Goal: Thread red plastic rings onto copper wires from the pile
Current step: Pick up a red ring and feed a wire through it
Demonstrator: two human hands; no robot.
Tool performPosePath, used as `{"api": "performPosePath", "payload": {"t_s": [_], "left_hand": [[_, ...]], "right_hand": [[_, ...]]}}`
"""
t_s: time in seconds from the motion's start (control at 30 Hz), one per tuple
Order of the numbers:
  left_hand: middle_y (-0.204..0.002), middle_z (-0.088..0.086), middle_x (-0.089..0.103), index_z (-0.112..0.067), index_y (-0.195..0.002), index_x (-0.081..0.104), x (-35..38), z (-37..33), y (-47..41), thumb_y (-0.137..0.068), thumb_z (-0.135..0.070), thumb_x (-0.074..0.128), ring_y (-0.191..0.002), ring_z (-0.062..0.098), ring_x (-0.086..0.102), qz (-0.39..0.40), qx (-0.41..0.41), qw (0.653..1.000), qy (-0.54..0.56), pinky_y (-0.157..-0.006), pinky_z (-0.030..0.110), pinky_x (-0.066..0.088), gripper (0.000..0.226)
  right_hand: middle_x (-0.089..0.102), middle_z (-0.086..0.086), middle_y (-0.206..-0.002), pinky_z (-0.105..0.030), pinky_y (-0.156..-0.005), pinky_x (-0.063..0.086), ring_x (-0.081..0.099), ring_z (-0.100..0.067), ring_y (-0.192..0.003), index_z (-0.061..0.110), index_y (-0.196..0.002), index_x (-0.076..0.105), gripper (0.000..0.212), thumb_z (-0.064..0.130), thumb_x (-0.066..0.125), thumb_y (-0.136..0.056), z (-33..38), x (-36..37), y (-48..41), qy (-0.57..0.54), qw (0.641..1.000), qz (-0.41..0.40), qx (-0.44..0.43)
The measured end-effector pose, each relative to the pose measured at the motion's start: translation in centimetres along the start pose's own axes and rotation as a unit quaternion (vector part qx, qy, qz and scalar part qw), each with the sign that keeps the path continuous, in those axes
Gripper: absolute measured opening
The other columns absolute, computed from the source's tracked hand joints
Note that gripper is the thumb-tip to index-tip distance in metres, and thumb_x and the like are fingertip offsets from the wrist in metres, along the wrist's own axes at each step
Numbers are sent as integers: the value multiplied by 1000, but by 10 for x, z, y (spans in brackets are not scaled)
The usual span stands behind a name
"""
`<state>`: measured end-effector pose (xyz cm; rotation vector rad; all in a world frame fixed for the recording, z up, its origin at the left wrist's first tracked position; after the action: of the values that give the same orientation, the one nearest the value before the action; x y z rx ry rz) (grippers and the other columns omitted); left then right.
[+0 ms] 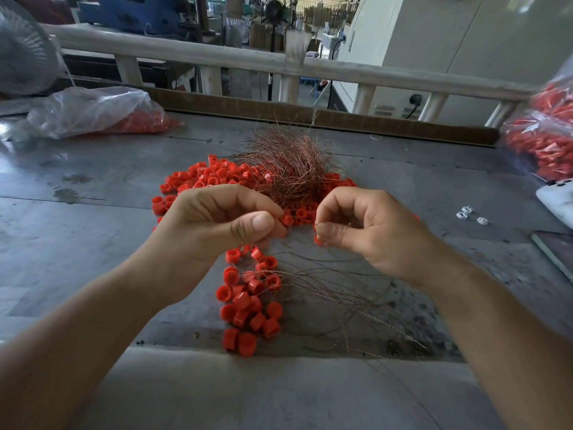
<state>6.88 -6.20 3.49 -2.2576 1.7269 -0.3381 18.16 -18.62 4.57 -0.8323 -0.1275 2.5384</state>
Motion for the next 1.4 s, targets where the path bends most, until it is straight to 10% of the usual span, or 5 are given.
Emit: {"api": "performPosePath", "payload": {"t_s": [0.4,0.63,0.77,0.97,1.4], "left_hand": [[-60,2,66,-15,-76,76,5,8,4,-46,-56,82,-41,2,47,54,-128,990,-9,-37,13,35,51],[-60,2,67,-18,-73,76,7,7,5,-48,-55,81,-43,3,51,63,-117,991,-12,-38,14,38,45],[-68,3,71,-21,-74,77,0,4,2,-45,-55,82,-49,5,57,-10,-77,997,7,-40,15,41,45],[-70,1,72,-23,-73,77,-9,2,0,-40,-55,83,-53,5,60,-83,-39,995,29,-44,15,44,46],[-71,3,72,-23,-84,76,21,9,8,-62,-43,75,-64,11,68,124,-75,989,-21,-60,19,53,29]], "right_hand": [[52,23,-58,-7,-53,35,47,3,-53,27,-67,51,30,5,60,-86,5,-17,2,92,985,-140,-44],[55,17,-62,-9,-55,38,49,2,-56,28,-71,54,24,9,62,-85,6,-20,3,68,976,-203,-48],[63,2,-76,-25,-65,50,61,-9,-66,25,-84,52,25,44,63,-73,-4,-21,4,-29,970,-241,27],[63,-4,-52,-18,-44,46,56,-10,-43,13,-52,61,43,52,53,-70,2,-2,2,-111,989,-87,43],[71,4,-82,-27,-73,53,66,-10,-79,19,-95,66,28,33,57,-72,6,26,5,-183,982,-18,44]]}}
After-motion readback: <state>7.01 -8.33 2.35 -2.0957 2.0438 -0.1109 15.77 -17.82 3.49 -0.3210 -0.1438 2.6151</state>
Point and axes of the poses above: each hand's wrist, its own y-axis away from the middle knuckle, its own x-axis out of the palm, z = x × y, the point moved 5 cm from there along -y, towards the middle knuckle
